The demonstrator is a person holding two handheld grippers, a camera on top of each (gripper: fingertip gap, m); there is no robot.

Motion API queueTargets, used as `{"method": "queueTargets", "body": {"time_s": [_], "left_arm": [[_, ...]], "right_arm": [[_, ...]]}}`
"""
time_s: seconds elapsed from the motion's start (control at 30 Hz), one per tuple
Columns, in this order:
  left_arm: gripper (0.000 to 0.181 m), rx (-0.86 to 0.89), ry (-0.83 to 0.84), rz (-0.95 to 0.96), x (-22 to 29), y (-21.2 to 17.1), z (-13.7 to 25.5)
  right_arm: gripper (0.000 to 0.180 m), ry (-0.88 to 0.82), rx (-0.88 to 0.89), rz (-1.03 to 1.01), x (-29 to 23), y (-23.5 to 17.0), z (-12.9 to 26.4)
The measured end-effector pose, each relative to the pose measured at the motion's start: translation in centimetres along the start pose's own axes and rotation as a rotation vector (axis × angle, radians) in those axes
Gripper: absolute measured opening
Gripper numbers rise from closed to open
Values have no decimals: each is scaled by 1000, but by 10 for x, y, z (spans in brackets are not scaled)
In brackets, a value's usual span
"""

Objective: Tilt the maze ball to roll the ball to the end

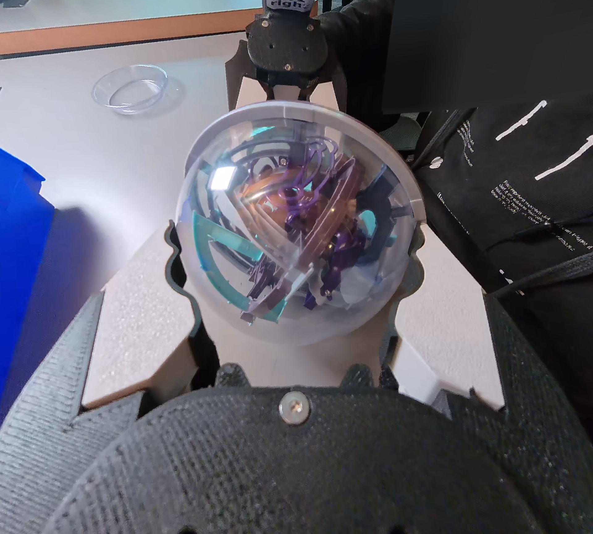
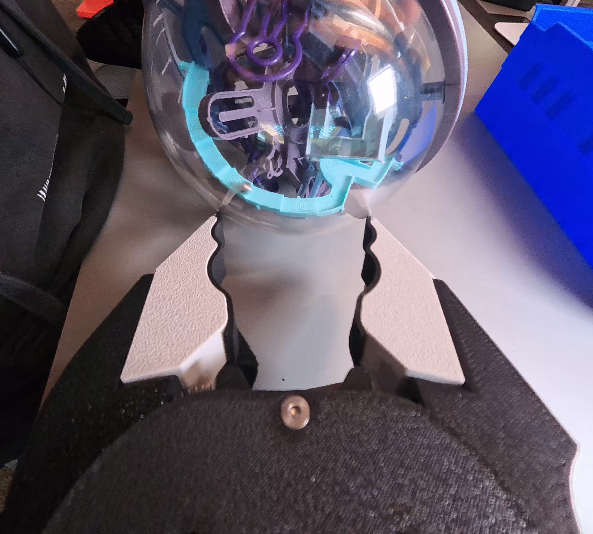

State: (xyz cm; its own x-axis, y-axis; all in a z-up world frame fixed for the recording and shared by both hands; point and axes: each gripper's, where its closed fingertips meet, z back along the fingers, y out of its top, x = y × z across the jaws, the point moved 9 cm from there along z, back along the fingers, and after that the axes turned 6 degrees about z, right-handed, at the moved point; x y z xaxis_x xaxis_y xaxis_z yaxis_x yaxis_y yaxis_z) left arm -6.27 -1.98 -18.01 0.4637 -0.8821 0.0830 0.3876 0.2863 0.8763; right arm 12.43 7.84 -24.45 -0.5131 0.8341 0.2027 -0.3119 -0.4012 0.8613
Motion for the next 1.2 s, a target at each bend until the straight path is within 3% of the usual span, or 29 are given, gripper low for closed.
{"method": "queueTargets", "body": {"time_s": [0.83,1.2], "left_arm": [[139,114,-166,158,-26,-12,8],[138,98,-203,126,-25,-6,1]], "right_arm": [[78,57,-5,-64,2,0,-6],[52,-42,22,63,36,11,37]]}}
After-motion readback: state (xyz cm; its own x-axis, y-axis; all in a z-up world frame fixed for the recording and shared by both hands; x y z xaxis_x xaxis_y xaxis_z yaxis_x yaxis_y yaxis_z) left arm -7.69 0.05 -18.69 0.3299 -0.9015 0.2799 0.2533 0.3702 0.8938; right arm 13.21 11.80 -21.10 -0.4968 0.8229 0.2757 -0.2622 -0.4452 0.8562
